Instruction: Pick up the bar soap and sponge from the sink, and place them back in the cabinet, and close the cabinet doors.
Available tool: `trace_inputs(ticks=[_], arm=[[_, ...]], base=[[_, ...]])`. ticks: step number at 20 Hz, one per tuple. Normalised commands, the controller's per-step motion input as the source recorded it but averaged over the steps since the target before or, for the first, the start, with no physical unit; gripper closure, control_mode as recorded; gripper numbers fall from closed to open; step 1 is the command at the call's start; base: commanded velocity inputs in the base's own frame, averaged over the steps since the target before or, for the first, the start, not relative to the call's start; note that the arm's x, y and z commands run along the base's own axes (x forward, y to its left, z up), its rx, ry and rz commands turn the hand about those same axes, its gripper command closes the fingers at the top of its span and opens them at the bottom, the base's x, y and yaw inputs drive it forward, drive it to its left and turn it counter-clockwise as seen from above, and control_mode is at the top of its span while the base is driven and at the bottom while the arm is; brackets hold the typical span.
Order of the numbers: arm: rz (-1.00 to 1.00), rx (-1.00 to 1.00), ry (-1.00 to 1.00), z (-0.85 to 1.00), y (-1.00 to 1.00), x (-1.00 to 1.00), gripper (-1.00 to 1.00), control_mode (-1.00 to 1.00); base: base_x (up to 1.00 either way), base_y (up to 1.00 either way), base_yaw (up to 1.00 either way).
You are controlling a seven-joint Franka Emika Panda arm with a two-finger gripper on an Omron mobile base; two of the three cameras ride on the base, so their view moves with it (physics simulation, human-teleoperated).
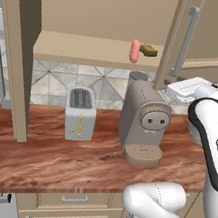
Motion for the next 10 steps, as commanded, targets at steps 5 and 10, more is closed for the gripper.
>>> trace_inputs(ticks=[5, 10], arm=[[-0.01, 0.00, -0.01, 0.00, -0.03, 0.24, -1.00, -1.00], [-0.04, 0.00, 0.00, 0.00, 0.00, 0.29, -1.00, -1.00]], base=[[0.00, 0.00, 0.00], [0.00, 0.00, 0.00]])
